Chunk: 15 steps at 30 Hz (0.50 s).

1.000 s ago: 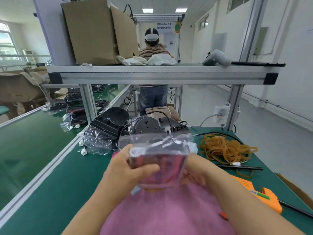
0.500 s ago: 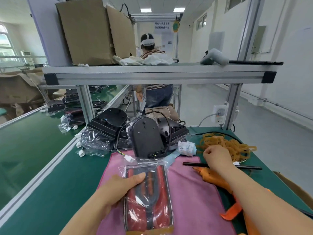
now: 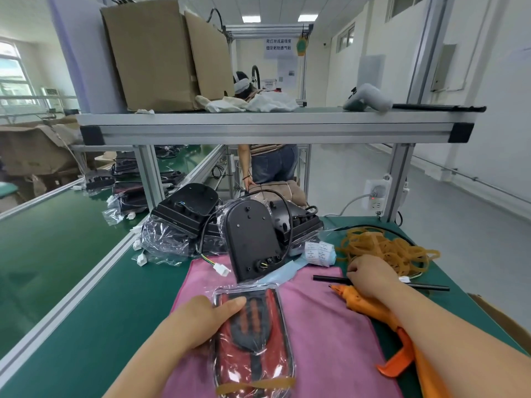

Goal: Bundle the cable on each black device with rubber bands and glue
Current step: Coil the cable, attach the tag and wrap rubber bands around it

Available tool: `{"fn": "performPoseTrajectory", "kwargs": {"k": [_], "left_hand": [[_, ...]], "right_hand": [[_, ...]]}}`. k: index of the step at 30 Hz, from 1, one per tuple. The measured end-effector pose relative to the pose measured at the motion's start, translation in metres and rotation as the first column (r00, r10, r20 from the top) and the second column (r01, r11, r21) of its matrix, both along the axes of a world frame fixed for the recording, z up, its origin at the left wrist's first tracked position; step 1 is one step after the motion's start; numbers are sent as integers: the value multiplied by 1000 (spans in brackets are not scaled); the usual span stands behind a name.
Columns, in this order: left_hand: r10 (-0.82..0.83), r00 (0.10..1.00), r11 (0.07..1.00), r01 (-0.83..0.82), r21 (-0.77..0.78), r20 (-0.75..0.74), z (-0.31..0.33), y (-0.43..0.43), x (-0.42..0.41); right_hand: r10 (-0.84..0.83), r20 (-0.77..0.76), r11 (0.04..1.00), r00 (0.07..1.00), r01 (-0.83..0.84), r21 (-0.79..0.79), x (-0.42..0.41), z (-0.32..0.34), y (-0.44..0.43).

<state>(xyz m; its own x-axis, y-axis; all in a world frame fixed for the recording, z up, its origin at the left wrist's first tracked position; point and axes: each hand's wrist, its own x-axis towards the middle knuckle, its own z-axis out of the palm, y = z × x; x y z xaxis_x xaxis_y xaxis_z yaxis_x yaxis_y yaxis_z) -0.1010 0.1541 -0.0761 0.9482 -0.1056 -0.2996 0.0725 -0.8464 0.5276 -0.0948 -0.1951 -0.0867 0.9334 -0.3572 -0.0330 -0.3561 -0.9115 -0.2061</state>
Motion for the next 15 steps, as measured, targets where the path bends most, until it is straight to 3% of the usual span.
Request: {"fn": "performPoseTrajectory", "kwargs": {"k": [3,5,7,10,13,15], "left_hand": [[-11,1000,999,10,39,28,-2,2,-2],[-27,997,991,17,130,71,1,5,-4],[-12,991,981,-14,194,133,8,7,-5],[55,962,969,-116,216,269,20,11,-7],[94,873,981,-164,106,478,30,10,-10],[140,782,990,-115,-79,607,34,5,-16]], "right_hand": [[-21,38,1000,999,21,4,-1,-1,-2],[-91,156,995,984,83,52,-1,3,-1],[-231,336,960,913,158,232,-2,10,-1],[-477,461,773,748,107,626,-2,29,-2],[-550,424,612,719,2,791,-6,52,1],[-484,422,598,767,-62,799,-11,72,9]]}}
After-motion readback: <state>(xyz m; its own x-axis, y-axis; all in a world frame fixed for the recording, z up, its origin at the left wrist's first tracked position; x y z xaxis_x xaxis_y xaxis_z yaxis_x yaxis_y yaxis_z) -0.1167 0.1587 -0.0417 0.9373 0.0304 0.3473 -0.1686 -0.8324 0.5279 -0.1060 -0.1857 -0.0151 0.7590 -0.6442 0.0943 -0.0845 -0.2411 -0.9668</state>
